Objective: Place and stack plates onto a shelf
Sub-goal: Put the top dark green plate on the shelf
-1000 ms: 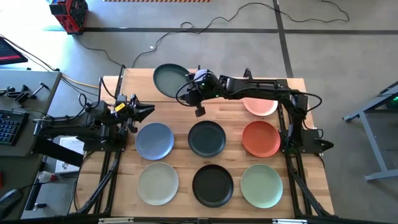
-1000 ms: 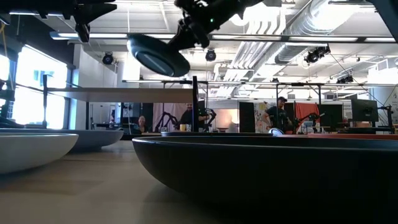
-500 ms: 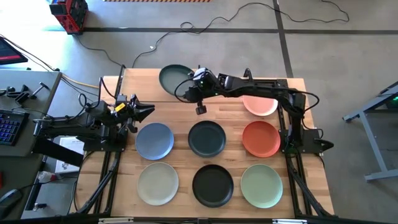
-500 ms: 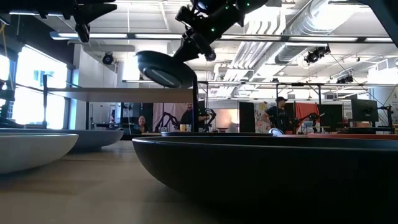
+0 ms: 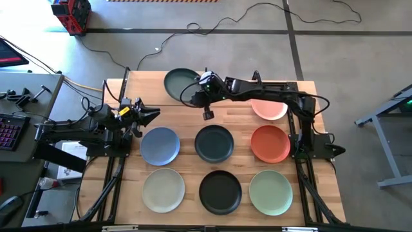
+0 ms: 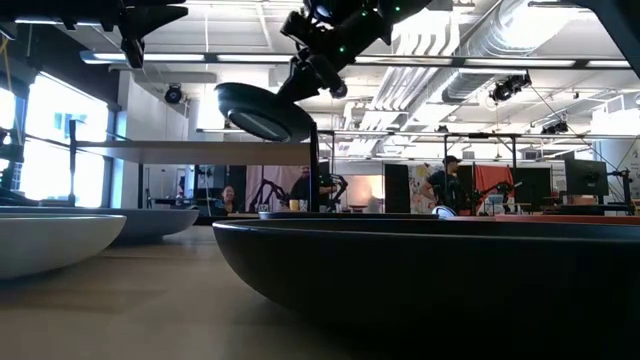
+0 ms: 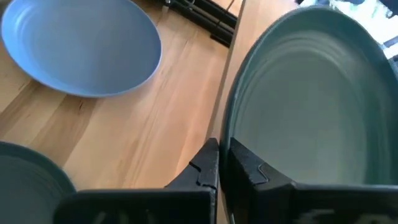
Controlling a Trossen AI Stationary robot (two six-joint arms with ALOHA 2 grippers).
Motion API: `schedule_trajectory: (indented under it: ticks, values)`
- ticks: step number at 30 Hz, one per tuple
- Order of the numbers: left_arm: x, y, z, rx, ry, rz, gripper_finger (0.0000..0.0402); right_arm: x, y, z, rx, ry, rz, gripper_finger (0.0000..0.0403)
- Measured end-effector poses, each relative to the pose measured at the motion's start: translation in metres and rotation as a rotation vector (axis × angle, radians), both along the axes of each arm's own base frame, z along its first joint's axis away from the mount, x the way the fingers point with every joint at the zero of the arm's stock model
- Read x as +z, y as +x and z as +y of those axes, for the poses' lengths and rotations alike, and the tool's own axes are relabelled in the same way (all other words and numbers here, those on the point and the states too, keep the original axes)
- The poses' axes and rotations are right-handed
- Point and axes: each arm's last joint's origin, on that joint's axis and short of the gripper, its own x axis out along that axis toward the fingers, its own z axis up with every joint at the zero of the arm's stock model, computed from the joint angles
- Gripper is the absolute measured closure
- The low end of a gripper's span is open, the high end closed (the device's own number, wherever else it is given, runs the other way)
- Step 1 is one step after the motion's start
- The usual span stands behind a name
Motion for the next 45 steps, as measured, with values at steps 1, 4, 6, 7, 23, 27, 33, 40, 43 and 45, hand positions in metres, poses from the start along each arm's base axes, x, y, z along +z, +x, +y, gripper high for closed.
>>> schedule_trajectory:
  ticks: [1,4,6,7,23,27,33,40,43,45]
  values:
    - [0.0,0.0,0.0,0.0,0.0,0.0,0.0335,0.0,0.001,0.0,0.001,-0.003,-0.003,0.0403]
    - [0.0,0.0,0.0,0.0,0.0,0.0,0.0335,-0.005,0.002,-0.001,-0.023,0.015,0.008,0.0403]
    - [0.0,0.0,0.0,0.0,-0.001,0.0,0.0335,-0.007,0.001,-0.003,-0.034,0.029,0.025,0.0403]
    - [0.0,0.0,0.0,0.0,-0.001,-0.001,0.0335,-0.007,0.001,-0.003,-0.036,0.029,0.026,0.0403]
    - [0.0,0.0,0.0,0.0,-0.002,-0.001,0.0335,-0.018,0.003,-0.009,-0.02,-0.029,0.065,0.0403]
    - [0.0,0.0,0.0,0.0,-0.003,-0.001,0.0335,-0.017,0.004,-0.009,-0.017,-0.031,0.058,0.0403]
    - [0.0,0.0,0.0,0.0,-0.003,-0.001,0.0335,-0.017,0.004,-0.007,-0.013,-0.032,0.058,0.0402]
    - [0.0,0.0,0.0,-0.004,-0.027,-0.007,0.0335,-0.018,0.004,-0.006,-0.022,-0.042,0.071,0.0402]
    - [0.0,0.0,0.0,-0.003,-0.02,-0.005,0.0335,-0.019,0.003,-0.007,-0.02,-0.058,0.086,0.0402]
    - [0.0,0.0,0.0,0.005,0.005,0.001,0.0335,-0.019,0.003,-0.006,-0.015,-0.065,0.089,0.0402]
